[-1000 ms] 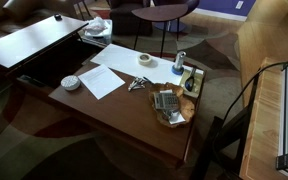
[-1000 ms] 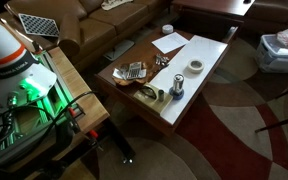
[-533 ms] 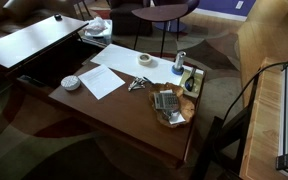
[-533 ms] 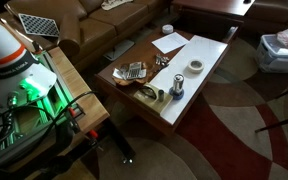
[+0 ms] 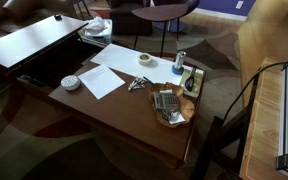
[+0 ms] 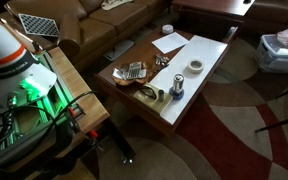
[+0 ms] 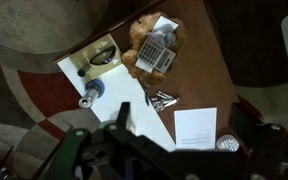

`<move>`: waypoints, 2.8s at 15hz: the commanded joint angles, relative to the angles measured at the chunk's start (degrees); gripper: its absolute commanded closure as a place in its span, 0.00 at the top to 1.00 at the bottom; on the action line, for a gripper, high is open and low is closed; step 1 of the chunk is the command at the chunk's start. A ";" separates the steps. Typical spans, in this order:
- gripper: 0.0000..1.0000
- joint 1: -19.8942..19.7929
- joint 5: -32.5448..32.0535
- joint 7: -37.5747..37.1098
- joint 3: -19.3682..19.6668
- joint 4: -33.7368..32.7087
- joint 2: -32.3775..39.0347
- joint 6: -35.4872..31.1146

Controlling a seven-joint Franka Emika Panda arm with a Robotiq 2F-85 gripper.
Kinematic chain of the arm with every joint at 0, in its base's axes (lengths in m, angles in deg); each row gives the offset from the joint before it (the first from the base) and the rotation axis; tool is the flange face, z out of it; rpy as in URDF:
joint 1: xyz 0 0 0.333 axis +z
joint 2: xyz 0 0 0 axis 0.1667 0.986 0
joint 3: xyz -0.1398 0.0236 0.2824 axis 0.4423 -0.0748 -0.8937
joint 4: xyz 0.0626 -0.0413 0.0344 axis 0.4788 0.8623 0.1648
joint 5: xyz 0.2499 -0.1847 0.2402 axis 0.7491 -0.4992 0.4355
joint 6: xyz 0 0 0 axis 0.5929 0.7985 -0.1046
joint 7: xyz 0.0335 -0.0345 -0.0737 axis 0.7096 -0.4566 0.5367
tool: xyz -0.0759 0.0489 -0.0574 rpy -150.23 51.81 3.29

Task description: Move the silver can to the left

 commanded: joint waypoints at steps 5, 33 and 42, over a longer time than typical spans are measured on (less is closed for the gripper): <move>1.00 0.53 -0.32 -0.26 0.45 -0.13 0.11 0.14; 1.00 0.53 -0.32 -0.26 0.45 -0.13 0.11 0.14; 1.00 -8.10 -6.69 -20.46 -1.26 6.95 6.93 -13.15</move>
